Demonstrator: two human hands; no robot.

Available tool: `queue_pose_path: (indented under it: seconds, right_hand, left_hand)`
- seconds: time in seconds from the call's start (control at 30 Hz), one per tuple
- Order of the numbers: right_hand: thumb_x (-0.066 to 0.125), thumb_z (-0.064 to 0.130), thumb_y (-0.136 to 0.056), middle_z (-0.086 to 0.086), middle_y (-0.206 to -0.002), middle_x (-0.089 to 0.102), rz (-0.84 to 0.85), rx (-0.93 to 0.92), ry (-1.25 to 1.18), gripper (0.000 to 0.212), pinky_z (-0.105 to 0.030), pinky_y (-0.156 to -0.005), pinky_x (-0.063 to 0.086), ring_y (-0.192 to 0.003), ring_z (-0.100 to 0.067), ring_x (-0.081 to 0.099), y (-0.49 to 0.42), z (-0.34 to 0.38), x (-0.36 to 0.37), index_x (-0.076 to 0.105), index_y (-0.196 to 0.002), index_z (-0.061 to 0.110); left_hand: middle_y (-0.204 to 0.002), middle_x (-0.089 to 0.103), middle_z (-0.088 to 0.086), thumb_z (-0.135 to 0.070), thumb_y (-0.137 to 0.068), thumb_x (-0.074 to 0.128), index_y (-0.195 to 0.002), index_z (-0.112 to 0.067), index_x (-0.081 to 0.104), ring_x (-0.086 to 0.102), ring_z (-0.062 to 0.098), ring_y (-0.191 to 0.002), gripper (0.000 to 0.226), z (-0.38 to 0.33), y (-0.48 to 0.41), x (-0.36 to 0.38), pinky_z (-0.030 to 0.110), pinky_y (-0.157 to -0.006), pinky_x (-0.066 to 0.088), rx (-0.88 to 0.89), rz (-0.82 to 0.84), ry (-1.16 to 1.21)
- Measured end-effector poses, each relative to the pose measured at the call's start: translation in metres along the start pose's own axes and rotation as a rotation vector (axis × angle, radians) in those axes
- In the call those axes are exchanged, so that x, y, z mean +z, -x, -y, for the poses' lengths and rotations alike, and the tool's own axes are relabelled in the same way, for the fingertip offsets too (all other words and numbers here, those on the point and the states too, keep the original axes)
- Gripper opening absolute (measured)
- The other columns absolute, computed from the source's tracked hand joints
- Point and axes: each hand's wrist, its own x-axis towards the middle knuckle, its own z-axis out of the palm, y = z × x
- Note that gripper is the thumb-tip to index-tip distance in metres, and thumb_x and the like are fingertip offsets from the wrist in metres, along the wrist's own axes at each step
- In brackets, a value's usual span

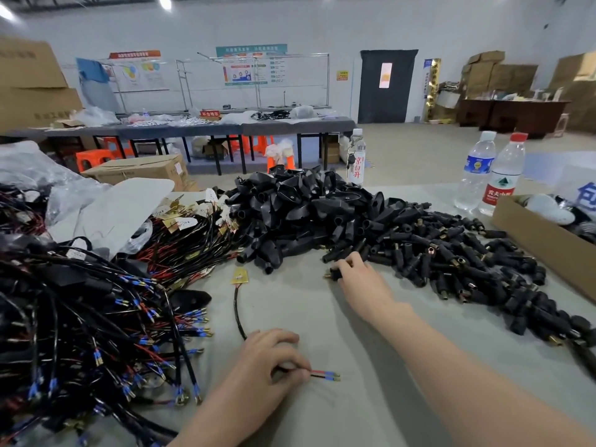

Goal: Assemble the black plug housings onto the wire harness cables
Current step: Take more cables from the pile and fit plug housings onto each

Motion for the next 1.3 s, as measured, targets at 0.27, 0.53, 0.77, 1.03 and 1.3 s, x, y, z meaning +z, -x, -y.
queue_pose_path:
  seconds: [0.27,0.53,0.77,1.03,1.3]
  right_hand:
    - [0.047,0.013,-0.101,-0.006,-0.119,0.061,-0.091,0.021,-0.211,0.026,-0.036,-0.089,0.043,-0.11,-0.026,0.055,0.027,-0.002,-0.014,0.044,-0.128,0.014]
    - [0.058,-0.001,-0.093,-0.017,-0.086,0.073,-0.076,0.532,-2.205,0.017,-0.032,-0.066,0.062,-0.08,-0.029,0.074,0.122,0.021,-0.027,0.062,-0.11,-0.001]
    - [0.069,0.004,-0.072,-0.024,-0.091,0.073,-0.033,0.535,-2.322,0.03,-0.034,-0.07,0.062,-0.086,-0.032,0.074,0.13,0.028,-0.028,0.063,-0.101,0.0]
    - [0.066,0.0,-0.085,-0.019,-0.094,0.072,-0.052,0.505,-2.222,0.022,-0.032,-0.068,0.061,-0.088,-0.03,0.074,0.126,0.024,-0.021,0.063,-0.106,0.007]
    - [0.05,0.019,-0.095,0.033,-0.124,0.05,-0.554,0.174,-0.861,0.047,-0.016,-0.095,0.033,-0.12,0.009,0.044,0.095,0.013,-0.068,0.046,-0.132,0.047]
  left_hand:
    - [-0.069,0.059,-0.021,-0.037,-0.09,0.063,-0.09,-0.049,0.061,0.057,0.003,-0.071,0.011,-0.019,-0.005,0.023,0.032,-0.07,0.05,-0.097,-0.329,0.23]
    - [-0.063,0.05,-0.032,-0.031,-0.087,0.073,-0.091,-0.047,0.061,0.047,-0.003,-0.059,0.02,-0.036,-0.007,0.029,0.01,-0.057,0.035,-0.074,-0.514,0.245]
    - [-0.074,0.06,-0.026,-0.047,-0.08,0.064,-0.093,-0.05,0.063,0.051,-0.001,-0.059,0.013,-0.038,-0.006,0.033,0.008,-0.054,0.034,-0.072,-0.449,0.287]
    - [-0.064,0.053,-0.028,-0.03,-0.086,0.073,-0.091,-0.042,0.063,0.045,0.0,-0.054,0.017,-0.039,-0.006,0.032,0.009,-0.053,0.033,-0.069,-0.467,0.223]
    - [-0.065,0.065,-0.014,-0.026,-0.095,0.063,-0.095,-0.039,0.072,0.055,0.0,-0.056,0.016,-0.031,-0.012,0.022,0.019,-0.056,0.039,-0.241,-0.556,0.568]
